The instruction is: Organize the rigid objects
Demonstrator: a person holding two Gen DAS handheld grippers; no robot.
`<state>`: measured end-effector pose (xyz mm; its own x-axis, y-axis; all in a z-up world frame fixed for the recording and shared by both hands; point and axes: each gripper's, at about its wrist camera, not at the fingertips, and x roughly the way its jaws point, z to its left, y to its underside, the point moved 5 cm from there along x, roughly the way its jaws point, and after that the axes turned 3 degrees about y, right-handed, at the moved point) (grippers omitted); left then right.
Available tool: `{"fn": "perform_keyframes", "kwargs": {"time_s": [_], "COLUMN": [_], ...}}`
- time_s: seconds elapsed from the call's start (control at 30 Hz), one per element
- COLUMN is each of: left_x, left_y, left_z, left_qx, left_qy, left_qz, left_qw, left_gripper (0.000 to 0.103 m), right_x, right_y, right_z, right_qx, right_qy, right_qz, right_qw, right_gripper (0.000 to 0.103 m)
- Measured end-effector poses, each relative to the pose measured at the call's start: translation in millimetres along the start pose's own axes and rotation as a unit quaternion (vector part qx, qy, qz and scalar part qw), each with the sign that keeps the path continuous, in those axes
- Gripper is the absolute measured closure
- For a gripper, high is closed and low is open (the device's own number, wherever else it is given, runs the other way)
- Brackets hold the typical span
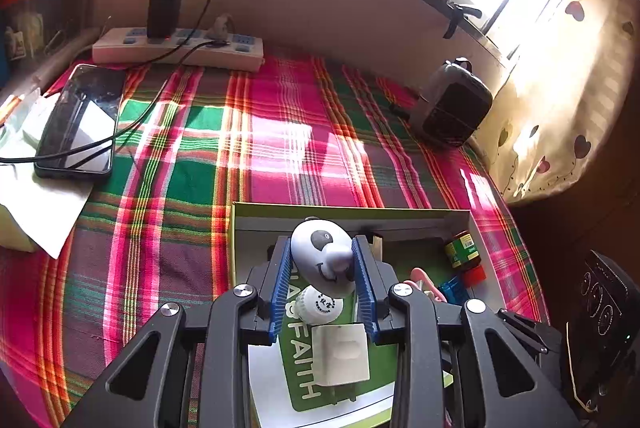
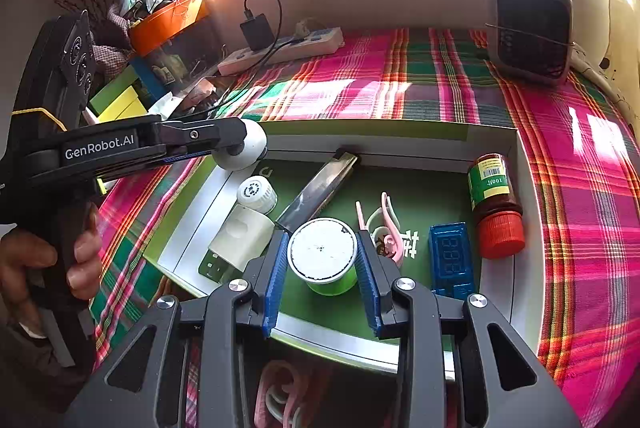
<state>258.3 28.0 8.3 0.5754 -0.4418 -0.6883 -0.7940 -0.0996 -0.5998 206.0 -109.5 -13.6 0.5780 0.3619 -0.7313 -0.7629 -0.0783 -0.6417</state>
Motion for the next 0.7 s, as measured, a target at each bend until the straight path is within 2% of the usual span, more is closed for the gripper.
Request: {"fn": "perform_keyframes", "kwargs": {"time_s": [0.7], "left_x": [26.4], "left_y": [2.2], "left_z": [5.0], "left_qx": [-0.002], "left_qy": [-0.004], "left_qz": [0.020], "left_qw": [0.9998], "left_gripper": [0.074], "right_x": [6.8], "right_y": [-0.3], "right_z": [5.0], "right_qx": [-0.012], "right_qy": [0.004], "right_qz": [-0.003], "right_qw": [1.000], "right_gripper": [0.068]}}
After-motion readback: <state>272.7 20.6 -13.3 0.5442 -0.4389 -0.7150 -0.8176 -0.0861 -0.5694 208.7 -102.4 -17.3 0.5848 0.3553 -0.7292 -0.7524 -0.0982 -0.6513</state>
